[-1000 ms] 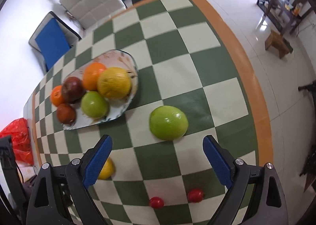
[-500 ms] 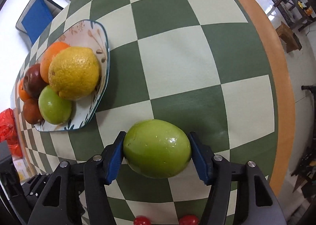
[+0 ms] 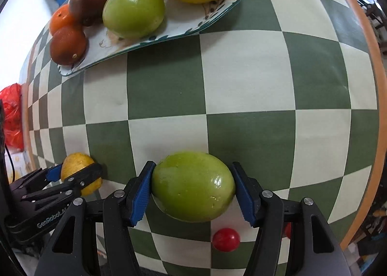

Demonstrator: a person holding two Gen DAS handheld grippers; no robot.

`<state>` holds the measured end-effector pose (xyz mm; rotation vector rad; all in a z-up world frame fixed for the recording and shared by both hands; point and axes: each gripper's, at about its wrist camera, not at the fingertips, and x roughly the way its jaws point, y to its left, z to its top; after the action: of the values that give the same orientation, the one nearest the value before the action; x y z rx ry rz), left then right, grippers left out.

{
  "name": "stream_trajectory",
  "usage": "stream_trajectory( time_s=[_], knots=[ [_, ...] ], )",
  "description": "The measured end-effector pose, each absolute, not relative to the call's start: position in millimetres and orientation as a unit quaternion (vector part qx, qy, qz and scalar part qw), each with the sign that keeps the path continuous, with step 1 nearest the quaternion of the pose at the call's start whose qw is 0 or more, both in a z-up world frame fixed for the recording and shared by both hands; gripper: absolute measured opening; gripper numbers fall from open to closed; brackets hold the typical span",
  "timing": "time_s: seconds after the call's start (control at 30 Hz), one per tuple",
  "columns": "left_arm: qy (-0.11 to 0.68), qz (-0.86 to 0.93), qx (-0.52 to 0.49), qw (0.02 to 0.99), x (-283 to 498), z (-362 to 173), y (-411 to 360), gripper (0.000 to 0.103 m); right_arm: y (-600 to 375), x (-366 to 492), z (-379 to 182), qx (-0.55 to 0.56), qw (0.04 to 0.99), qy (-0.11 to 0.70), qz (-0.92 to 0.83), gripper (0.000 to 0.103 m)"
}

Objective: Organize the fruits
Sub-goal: 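Grasp the green apple with the right tool while the left tool grasps the yellow citrus, then carry the green apple onto the plate with the right tool while the left tool places the yellow citrus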

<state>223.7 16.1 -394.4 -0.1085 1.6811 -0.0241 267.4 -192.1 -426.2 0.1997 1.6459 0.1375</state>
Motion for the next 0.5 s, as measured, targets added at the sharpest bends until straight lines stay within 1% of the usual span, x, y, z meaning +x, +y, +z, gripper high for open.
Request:
stream_trajectory(
  time_s=[0.2, 0.3, 0.4, 0.5],
  knots=[
    [0.737, -0.020, -0.049, 0.674, 228, -394, 11, 0.056, -191, 264, -426, 0.094, 0.675, 0.730, 0.049, 0.065],
    [0.733, -0.027, -0.066, 0.676, 230, -382, 13, 0.056, -192, 265, -424, 0.106, 0.676, 0.727, 0.053, 0.065],
    [0.721, -0.042, -0.092, 0.686, 242, -359, 9, 0.056, -203, 267, -414, 0.139, 0.680, 0.717, 0.063, 0.064],
    [0.704, -0.061, -0.121, 0.697, 267, -330, 3, 0.056, -211, 276, -393, 0.175, 0.691, 0.697, 0.076, 0.064]
  ],
)
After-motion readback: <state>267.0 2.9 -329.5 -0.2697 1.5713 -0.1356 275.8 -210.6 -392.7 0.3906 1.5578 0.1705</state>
